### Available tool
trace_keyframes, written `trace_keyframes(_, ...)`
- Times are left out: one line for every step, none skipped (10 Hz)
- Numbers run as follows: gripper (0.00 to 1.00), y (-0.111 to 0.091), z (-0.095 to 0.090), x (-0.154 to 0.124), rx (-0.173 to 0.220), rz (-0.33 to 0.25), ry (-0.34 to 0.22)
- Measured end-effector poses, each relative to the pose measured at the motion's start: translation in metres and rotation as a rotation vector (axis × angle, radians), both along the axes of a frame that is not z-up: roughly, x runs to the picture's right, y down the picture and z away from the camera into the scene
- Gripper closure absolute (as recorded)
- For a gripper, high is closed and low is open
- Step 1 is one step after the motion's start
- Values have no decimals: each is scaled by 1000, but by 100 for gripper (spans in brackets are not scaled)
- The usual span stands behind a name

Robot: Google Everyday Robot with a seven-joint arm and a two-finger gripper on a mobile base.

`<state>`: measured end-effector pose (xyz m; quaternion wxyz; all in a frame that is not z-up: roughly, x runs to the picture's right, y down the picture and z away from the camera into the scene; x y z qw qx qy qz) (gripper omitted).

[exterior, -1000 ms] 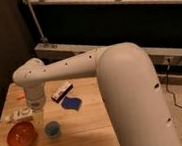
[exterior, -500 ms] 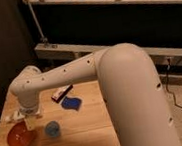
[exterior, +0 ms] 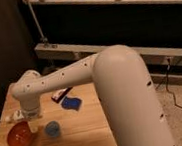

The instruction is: Push the ceramic bowl across the table

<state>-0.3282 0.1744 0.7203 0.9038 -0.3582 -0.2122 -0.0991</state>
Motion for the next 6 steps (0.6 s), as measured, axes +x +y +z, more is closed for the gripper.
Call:
trace_keyframes(35, -2, 6, -2, 7, -19, -11)
trace_keyframes(35, -3, 12, -2, 10, -38, -17)
trace_keyframes(35, -1, 18, -2, 8, -61, -20)
trace_keyframes(35, 1, 21, -1, 4, -77, -19)
trace_keyframes(35, 5, 26, 0, -3, -97, -16)
trace_keyframes(35, 7, 29, 1, -9, -105, -16)
